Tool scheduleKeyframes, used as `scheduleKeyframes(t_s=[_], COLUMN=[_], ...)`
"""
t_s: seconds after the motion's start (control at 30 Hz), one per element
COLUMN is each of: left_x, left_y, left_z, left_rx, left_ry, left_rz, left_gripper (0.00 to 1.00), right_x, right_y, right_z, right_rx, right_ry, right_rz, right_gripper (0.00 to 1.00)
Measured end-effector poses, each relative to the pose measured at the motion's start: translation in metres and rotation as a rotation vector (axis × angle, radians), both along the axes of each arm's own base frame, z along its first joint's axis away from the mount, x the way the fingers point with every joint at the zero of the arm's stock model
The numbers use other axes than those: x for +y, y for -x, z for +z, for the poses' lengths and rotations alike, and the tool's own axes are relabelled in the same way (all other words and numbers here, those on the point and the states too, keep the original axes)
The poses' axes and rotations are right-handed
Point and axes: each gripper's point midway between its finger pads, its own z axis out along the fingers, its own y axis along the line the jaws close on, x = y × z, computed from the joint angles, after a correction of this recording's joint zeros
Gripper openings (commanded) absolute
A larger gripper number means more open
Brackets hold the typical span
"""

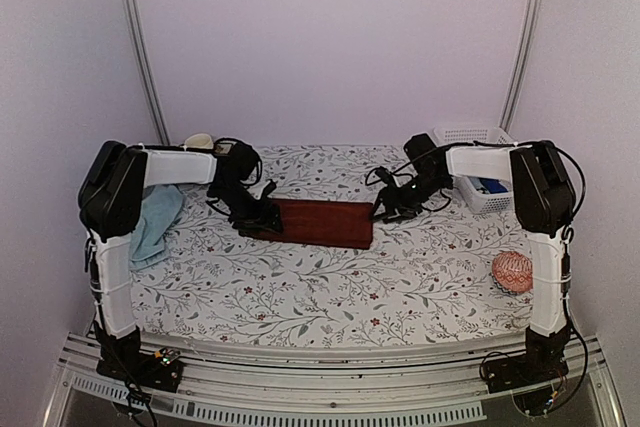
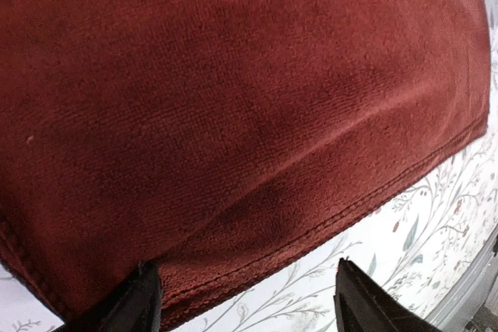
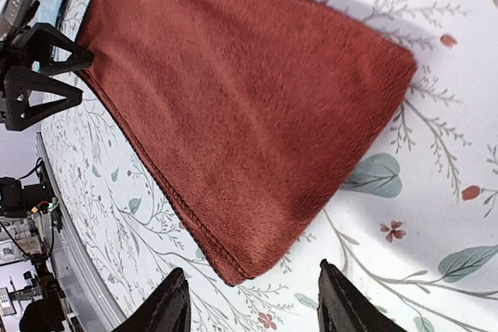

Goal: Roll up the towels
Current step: Smooth out the towel at the center of the board, then rotate the towel at the center of the board.

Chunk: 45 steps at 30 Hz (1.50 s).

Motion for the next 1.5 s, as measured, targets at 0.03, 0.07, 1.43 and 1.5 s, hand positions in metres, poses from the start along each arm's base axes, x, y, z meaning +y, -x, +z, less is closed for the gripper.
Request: scheduleKeyframes(t_s=[0.03,0.07,1.43,1.5], left_x=[0.004,0.009,0.019,0.020], left_y=[-0.001,-0.004,-0.116,-0.122], left_z=[0.000,0.001,0.003,-0.002], left_rx=[0.000,-0.001,-0.136,-0.145], left_ry=[-0.010,-0.021,-0.086,-0.113], left_rz=[0.011,0.025,0.412,0.410], left_gripper=[0.90,0.93,0.91,0.91], right_x=[0.001,0.002,-0.004,-0.004], right_y=[-0.003,-0.007,-0.043,-0.043], right_z=[0.003,0.008,0.045,0.045], right_rx=[-0.009,-0.022,-0.142,-0.142], right_ry=[-0.002,-0.004,-0.003,-0.002], right_rz=[0.000,-0.002,-0.025,-0.024], right_gripper=[0.57,0.57,0.58,0.58])
